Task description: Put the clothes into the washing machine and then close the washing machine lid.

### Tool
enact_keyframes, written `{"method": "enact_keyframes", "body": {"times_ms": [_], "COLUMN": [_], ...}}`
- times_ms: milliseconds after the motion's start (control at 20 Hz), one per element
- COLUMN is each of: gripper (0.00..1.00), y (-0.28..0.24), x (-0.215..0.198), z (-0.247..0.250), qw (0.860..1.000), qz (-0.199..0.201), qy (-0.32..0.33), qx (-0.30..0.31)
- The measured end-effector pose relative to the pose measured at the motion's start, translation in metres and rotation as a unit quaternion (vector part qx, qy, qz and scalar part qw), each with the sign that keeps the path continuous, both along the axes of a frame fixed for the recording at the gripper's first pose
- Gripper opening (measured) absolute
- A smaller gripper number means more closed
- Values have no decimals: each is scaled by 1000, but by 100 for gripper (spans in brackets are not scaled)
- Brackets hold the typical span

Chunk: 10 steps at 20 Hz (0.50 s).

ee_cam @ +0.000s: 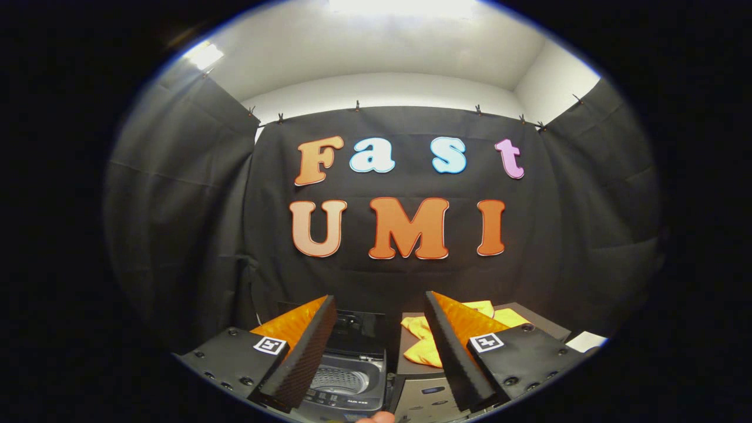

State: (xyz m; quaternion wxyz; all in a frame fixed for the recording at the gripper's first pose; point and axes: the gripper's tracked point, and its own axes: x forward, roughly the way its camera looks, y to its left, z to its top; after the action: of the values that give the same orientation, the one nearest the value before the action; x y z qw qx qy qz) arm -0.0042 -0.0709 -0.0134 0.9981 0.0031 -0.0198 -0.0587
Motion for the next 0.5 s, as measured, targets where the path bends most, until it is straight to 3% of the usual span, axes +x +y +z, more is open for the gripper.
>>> {"method": "enact_keyframes", "body": {"times_ms": [500], "gripper": [98], "y": [-28], "x": [14], "z": [-4], "qw": [1000], "qz": [-7], "qy": [-5], "qx": [9]}}
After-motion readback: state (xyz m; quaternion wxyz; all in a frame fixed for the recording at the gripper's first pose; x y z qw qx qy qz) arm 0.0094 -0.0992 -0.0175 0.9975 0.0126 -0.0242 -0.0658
